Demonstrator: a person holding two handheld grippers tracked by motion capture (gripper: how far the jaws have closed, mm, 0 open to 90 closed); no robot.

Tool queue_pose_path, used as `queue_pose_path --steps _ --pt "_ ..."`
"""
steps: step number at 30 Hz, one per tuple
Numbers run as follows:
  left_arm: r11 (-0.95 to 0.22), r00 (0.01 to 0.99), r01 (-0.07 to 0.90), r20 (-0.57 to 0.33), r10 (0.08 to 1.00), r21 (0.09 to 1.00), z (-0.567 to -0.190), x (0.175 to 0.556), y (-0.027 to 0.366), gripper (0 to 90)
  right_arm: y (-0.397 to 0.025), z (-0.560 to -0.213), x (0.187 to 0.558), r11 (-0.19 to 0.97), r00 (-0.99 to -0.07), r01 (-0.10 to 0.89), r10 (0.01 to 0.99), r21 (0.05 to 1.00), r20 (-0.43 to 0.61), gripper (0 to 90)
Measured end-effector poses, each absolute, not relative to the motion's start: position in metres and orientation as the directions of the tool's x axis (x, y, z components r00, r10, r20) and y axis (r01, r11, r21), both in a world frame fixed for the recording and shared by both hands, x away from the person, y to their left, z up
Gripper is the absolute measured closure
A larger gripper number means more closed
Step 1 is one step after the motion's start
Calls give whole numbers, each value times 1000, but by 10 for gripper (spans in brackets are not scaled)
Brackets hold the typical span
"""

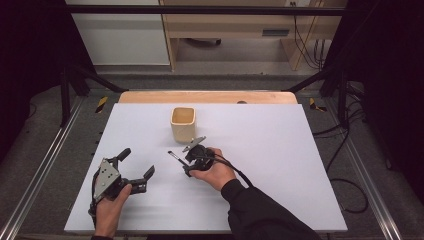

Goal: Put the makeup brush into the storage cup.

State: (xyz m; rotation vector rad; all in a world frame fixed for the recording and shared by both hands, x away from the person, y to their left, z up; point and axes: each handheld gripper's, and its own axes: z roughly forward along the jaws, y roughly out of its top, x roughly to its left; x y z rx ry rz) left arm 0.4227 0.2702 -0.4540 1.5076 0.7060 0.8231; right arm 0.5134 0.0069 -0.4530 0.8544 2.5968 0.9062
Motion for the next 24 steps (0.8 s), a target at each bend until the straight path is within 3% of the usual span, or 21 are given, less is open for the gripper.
queue_pose_path --steps 8,13,15,24 --pt "-89 562 -36 94 822 995 -454 422 271 4 9 -454 512 630 -790 465 613 622 -31 546" --pt "-93 562 -37 97 821 995 -453 422 271 4 9 -457 512 627 -787 471 617 621 -26 564" --pt "-91 564 -37 96 820 995 -453 422 271 4 8 -458 511 621 -785 476 619 623 -17 616" --pt "-99 567 -35 102 817 994 -453 422 270 5 7 -457 510 622 -785 486 619 615 -6 677"
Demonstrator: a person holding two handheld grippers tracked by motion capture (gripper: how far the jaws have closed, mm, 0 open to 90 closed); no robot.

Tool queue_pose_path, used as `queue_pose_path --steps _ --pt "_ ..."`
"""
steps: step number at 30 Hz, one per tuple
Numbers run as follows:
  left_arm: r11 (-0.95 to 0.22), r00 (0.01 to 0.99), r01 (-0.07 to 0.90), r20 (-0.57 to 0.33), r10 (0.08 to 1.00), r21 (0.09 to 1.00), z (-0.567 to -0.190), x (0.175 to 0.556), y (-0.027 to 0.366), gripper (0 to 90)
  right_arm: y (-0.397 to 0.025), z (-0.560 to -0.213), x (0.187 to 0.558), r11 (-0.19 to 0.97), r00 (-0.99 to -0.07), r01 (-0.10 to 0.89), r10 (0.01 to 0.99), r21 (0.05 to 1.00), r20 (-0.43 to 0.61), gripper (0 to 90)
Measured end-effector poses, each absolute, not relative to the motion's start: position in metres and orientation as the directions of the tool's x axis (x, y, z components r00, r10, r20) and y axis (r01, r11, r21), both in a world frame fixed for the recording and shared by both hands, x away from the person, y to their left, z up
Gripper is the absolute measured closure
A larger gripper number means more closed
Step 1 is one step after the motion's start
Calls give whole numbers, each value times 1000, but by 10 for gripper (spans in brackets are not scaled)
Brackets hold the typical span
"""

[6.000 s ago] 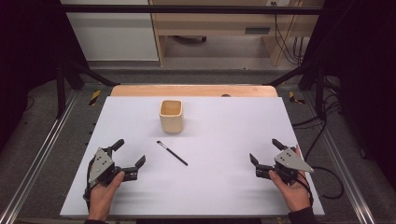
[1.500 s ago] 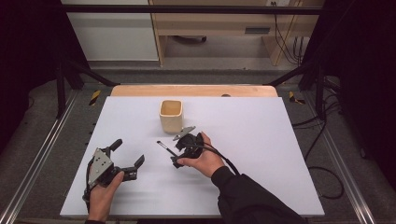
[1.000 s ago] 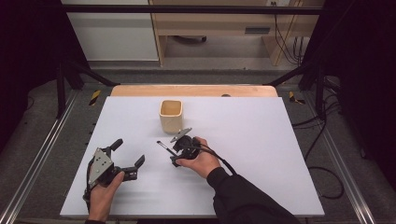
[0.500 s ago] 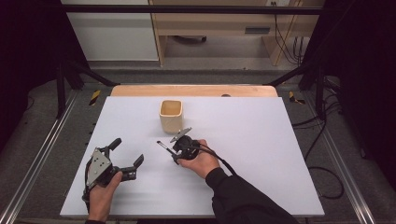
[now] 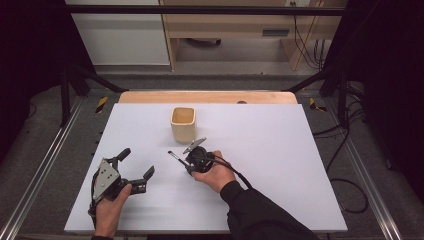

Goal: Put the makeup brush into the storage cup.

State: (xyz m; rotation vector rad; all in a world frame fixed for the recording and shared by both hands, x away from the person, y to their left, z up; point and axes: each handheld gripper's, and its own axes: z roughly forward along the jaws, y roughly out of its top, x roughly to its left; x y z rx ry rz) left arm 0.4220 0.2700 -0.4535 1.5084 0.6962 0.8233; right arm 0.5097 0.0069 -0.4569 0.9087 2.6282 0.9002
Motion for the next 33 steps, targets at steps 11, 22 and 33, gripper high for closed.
queue_pose_path --steps 11,22,33 --pt "-102 567 -36 104 817 994 -454 422 269 5 5 -457 509 625 -783 495 622 603 -2 702" --pt "-107 567 -36 109 816 994 -454 422 269 5 6 -460 508 621 -778 510 629 594 10 719" --pt "-107 568 -37 109 816 994 -454 422 269 7 7 -463 508 621 -772 534 635 574 31 835"
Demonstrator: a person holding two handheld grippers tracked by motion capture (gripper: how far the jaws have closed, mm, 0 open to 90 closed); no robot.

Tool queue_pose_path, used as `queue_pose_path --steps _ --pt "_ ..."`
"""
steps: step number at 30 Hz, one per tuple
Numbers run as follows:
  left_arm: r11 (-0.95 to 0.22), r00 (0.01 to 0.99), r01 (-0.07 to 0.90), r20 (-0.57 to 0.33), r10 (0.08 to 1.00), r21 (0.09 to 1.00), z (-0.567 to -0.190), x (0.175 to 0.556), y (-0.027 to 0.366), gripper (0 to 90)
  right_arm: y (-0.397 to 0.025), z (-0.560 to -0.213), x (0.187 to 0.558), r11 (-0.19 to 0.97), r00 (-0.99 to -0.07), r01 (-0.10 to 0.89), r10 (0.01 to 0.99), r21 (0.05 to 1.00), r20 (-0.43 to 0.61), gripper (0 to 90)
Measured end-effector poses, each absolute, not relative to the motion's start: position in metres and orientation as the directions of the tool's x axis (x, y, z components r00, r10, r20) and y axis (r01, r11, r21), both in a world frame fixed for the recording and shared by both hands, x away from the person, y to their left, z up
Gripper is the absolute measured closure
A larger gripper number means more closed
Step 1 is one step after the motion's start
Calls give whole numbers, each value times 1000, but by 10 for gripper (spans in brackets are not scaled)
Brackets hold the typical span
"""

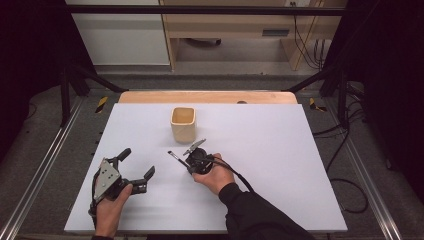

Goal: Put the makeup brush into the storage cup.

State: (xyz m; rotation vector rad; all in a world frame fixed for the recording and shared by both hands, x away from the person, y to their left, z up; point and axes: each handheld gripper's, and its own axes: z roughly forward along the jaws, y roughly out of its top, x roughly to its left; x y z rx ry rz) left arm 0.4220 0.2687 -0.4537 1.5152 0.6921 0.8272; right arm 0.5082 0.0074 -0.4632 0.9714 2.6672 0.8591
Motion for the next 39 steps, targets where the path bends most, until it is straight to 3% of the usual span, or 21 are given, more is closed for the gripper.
queue_pose_path --steps 16,39 --pt "-107 571 -37 109 813 994 -454 422 268 7 -1 -462 507 611 -781 507 624 608 23 841" --pt "-134 565 -28 126 815 991 -454 423 263 9 -49 -437 487 523 -770 434 638 734 1 842"
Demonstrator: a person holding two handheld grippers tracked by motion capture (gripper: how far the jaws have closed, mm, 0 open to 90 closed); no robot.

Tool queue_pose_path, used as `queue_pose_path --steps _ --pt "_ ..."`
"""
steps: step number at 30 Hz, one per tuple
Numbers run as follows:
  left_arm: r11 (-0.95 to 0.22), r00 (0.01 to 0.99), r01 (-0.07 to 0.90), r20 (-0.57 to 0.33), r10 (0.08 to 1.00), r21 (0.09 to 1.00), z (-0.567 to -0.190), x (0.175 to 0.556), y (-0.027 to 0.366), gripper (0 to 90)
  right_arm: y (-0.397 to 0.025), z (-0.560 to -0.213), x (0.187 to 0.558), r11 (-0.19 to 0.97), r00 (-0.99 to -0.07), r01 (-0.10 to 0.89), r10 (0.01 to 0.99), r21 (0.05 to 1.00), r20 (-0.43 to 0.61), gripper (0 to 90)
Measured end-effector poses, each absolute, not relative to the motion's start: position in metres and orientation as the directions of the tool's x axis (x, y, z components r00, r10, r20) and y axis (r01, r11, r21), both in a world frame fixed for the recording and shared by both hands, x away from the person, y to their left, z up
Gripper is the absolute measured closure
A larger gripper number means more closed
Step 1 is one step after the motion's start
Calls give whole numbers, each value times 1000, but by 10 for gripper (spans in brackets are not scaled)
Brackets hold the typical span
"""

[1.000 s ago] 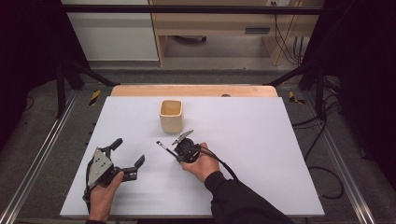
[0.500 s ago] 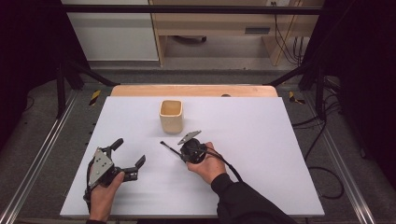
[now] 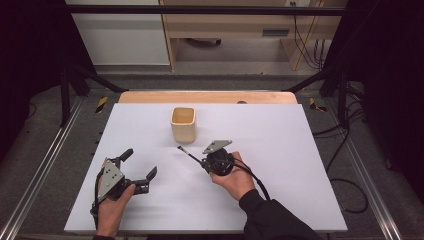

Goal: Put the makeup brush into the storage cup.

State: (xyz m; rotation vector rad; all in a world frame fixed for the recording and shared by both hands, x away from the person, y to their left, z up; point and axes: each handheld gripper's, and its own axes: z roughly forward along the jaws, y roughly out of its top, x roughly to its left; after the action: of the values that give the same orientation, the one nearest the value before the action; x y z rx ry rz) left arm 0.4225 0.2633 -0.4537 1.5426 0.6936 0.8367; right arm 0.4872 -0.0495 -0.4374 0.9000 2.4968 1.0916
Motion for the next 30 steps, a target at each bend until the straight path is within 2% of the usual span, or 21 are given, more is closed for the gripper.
queue_pose_path --steps 14,30 --pt "-127 570 -16 113 814 992 -452 417 260 9 -67 -429 475 472 -765 381 644 795 -15 842" --pt "-138 564 110 53 824 984 -452 422 234 16 -102 -430 459 382 -753 291 657 877 -37 842"
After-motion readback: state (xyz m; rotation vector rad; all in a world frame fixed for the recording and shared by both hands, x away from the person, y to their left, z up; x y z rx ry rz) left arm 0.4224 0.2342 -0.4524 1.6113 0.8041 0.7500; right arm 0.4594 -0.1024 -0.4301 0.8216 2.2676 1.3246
